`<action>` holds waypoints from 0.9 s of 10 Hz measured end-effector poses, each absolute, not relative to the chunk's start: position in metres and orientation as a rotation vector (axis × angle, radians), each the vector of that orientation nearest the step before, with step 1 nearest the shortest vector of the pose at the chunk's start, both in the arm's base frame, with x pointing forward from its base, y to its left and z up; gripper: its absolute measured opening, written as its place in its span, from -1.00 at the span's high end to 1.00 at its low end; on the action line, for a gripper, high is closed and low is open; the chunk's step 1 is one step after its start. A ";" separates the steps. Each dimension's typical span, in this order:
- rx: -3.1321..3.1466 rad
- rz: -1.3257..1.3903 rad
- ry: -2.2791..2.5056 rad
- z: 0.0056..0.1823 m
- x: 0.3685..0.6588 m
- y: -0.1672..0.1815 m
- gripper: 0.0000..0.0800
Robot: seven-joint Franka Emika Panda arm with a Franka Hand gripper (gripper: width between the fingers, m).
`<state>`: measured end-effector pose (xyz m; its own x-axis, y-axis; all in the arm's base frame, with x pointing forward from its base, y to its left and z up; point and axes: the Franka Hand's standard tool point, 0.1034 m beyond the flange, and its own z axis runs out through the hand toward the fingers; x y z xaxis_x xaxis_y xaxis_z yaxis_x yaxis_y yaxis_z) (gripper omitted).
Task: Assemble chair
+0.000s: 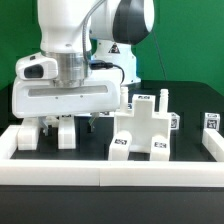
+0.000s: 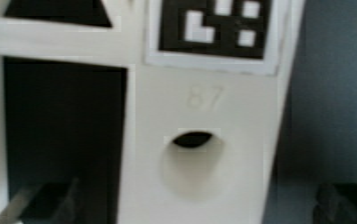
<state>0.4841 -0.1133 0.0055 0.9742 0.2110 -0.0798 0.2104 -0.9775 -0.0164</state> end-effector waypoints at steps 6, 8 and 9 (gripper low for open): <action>-3.114 0.129 -0.329 0.005 0.483 -0.115 0.29; -3.115 0.129 -0.317 0.005 0.483 -0.117 0.29; -3.116 0.130 -0.307 0.005 0.483 -0.116 0.29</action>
Offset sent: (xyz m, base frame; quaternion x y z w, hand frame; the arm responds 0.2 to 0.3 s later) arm 0.0019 -0.0012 -0.0053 -0.0085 0.0026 -0.0018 1.0000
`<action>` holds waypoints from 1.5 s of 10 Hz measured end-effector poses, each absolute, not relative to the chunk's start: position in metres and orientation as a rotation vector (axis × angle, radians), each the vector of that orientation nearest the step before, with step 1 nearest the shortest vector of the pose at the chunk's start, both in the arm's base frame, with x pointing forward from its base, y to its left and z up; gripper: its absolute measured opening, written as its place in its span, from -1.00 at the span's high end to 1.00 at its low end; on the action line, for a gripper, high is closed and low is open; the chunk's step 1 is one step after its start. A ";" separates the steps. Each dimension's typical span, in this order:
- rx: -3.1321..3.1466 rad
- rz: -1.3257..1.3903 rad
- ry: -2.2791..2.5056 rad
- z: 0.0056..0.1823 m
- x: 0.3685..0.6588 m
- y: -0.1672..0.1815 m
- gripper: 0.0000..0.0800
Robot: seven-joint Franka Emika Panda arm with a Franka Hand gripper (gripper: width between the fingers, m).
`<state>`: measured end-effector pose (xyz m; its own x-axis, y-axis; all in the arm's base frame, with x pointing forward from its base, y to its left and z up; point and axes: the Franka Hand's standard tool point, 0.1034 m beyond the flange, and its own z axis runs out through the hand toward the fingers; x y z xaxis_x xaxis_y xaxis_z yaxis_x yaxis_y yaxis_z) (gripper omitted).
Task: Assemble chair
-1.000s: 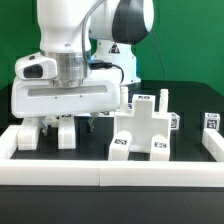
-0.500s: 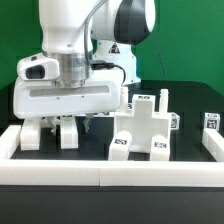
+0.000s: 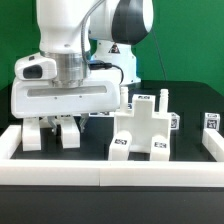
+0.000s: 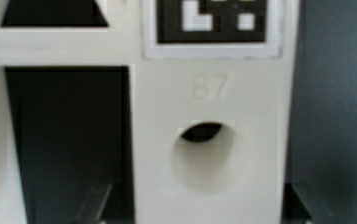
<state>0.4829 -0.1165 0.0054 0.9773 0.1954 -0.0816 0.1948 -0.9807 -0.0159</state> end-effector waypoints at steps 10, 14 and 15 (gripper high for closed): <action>-3.064 0.091 -0.037 0.083 0.499 -0.099 0.28; -3.055 0.052 0.030 0.116 0.525 -0.056 0.28; -3.058 0.057 0.046 0.120 0.534 -0.043 0.28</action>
Offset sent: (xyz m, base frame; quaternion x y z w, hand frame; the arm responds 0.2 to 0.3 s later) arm -0.0077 -0.0070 0.0322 -0.0019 -0.0328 0.0662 0.9973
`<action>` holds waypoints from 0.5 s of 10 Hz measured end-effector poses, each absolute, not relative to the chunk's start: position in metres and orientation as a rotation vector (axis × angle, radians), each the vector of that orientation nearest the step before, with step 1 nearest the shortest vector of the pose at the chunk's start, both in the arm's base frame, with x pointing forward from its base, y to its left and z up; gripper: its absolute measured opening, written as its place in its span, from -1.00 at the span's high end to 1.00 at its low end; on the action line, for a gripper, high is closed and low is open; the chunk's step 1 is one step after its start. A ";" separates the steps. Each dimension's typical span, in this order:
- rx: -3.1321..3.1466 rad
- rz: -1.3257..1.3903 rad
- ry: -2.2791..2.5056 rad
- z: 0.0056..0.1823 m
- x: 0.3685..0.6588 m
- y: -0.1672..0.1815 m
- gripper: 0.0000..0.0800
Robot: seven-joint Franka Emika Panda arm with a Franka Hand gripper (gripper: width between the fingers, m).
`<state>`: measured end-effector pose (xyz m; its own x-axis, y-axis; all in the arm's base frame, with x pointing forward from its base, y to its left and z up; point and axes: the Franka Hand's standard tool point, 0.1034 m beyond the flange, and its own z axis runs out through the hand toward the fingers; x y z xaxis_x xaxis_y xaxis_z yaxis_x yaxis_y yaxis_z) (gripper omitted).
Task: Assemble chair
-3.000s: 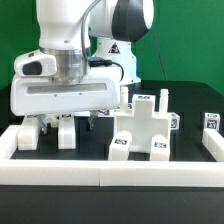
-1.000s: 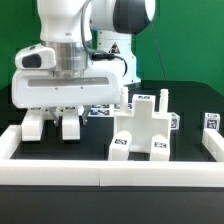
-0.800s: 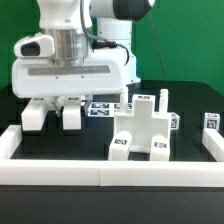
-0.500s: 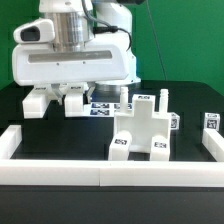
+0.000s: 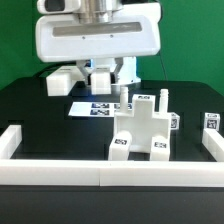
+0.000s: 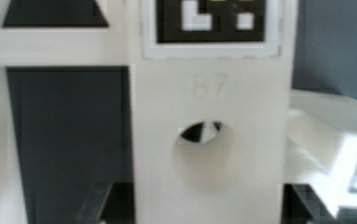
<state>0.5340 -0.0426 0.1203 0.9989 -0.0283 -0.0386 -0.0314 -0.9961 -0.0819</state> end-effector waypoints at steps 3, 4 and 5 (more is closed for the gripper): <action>-3.064 0.060 0.026 0.114 0.540 -0.040 0.28; -3.064 0.062 0.026 0.114 0.539 -0.040 0.28; -3.064 0.062 0.036 0.114 0.539 -0.040 0.28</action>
Offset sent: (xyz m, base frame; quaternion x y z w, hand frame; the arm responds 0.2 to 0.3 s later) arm 0.0000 0.0000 0.0000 0.0000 0.0000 0.0000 1.0000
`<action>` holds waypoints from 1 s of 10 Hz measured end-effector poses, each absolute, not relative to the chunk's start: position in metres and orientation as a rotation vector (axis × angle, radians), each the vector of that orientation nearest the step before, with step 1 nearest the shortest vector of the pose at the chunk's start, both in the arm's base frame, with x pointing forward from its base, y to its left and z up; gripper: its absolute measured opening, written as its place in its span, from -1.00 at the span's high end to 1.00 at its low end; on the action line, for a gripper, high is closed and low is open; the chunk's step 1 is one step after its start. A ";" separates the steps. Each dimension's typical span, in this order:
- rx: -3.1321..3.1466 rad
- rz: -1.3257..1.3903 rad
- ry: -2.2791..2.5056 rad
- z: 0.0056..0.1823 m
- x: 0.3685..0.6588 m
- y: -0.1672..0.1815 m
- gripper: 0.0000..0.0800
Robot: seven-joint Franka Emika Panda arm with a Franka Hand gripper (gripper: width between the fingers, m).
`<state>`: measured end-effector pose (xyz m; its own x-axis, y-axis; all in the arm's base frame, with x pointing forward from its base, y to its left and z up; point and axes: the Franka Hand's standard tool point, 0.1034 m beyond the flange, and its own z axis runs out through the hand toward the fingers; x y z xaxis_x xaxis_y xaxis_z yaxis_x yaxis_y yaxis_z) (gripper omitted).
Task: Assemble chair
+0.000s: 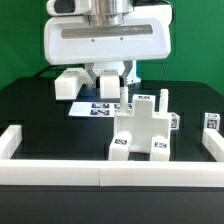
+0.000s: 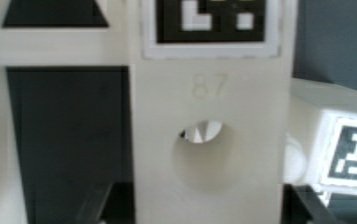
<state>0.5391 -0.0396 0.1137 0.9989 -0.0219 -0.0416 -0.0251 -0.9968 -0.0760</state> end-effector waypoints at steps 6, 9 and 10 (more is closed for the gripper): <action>-3.048 0.062 0.303 0.130 0.550 0.014 0.28; -3.048 0.067 0.309 0.128 0.549 0.011 0.28; -3.048 0.068 0.312 0.127 0.549 0.011 0.28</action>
Offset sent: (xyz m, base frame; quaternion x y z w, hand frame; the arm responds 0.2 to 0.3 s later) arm 0.0083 0.0291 0.0195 -0.0312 -0.0186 0.0737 0.9966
